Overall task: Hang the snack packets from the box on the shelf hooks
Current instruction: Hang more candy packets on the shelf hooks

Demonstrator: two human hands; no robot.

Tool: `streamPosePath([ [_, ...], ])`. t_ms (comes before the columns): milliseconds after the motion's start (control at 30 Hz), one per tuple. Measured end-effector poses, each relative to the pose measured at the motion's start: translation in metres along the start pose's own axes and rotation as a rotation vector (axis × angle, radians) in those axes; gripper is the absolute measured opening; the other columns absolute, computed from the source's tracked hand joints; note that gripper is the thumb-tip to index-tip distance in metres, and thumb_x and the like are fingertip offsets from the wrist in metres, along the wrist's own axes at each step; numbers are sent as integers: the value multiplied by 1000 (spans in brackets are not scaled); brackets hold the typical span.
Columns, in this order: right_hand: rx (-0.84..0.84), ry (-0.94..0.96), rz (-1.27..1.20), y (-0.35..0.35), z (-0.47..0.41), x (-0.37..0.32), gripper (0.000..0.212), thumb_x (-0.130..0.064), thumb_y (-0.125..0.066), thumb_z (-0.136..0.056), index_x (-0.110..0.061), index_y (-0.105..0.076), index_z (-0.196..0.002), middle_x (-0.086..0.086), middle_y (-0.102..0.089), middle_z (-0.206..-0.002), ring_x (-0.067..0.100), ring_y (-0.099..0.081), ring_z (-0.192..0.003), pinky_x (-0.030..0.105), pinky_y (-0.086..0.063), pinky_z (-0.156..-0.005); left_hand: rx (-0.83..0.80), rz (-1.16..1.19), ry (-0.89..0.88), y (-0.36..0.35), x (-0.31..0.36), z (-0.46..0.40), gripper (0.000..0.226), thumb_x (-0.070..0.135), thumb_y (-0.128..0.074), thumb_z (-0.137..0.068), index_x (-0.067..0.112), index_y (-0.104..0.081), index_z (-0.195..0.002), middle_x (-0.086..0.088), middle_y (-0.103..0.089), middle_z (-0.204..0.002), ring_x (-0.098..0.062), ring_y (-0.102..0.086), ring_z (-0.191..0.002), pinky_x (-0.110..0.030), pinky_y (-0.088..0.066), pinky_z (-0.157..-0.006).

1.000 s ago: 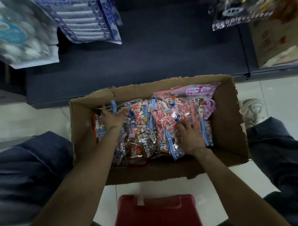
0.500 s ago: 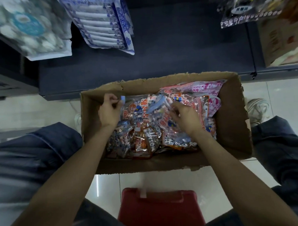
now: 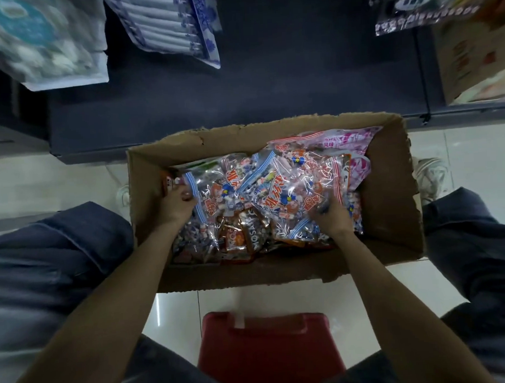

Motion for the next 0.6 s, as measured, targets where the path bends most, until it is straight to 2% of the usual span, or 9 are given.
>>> streamPosePath([
  [67, 21, -65, -147, -2, 4, 2, 39, -15, -65, -89, -5, -51, -125, 16, -65, -111, 21, -58, -87, 29, -43, -73, 28, 70, -49, 3, 6, 6, 33, 11, -64, -89, 4, -60, -121, -15, -64, -118, -28, -59, -111, -29, -44, -90],
  [133, 59, -79, -210, -2, 9, 3, 31, -14, -66, -88, -2, -56, -115, 18, -67, -106, 22, -60, -81, 32, -47, -67, 65, 139, -92, 9, 16, 13, 30, 10, -63, -90, 4, -62, -119, -13, -64, -117, -23, -58, -111, -30, -44, -93],
  [233, 35, -94, -243, -8, 17, 8, 43, -10, -64, -89, -4, -44, -127, 19, -64, -108, 28, -64, -85, 35, -53, -65, 96, 172, -163, 20, 30, 27, 24, 12, -59, -92, 6, -63, -115, -8, -63, -117, -18, -55, -111, -30, -43, -95],
  [300, -17, -71, -253, -13, 26, 10, 54, -5, -66, -86, -10, -37, -130, 17, -61, -115, 31, -63, -98, 44, -56, -75, 97, 127, -233, 25, 36, 36, 21, 15, -56, -94, 10, -61, -114, -8, -63, -118, -21, -57, -112, -34, -46, -94],
  [367, -4, -36, -294, -15, 36, 11, 62, -2, -71, -81, -12, -36, -131, 14, -60, -119, 33, -60, -109, 50, -53, -87, 92, 37, -305, 29, 43, 48, 23, 18, -54, -96, 14, -58, -118, -6, -63, -119, -24, -59, -107, -38, -52, -87],
  [467, 127, 5, -386, -8, 50, 8, 65, -1, -73, -79, -14, -39, -133, 11, -61, -123, 29, -58, -113, 47, -49, -95, 114, 10, -359, 36, 52, 63, 24, 20, -58, -94, 15, -60, -117, -9, -64, -118, -23, -60, -108, -39, -53, -87],
  [533, 239, 3, -427, 2, 60, 4, 56, -5, -74, -80, -11, -44, -127, 9, -64, -112, 24, -60, -103, 41, -49, -93, 147, 61, -361, 45, 57, 73, 26, 19, -64, -90, 12, -64, -115, -10, -67, -113, -20, -61, -106, -33, -52, -87],
  [600, 351, -1, -484, 14, 71, 0, 32, -10, -75, -80, -9, -52, -103, 3, -61, -86, 17, -57, -84, 35, -48, -89, 171, 171, -363, 57, 61, 85, 28, 16, -69, -86, 7, -68, -112, -9, -69, -106, -10, -64, -95, -21, -50, -82],
])
Point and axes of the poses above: each hand's wrist, its own z-axis away from the middle knuckle, its own y-axis out of the back of the hand, x = y × z, the point moved 4 cm from there along -z, towards the middle knuckle
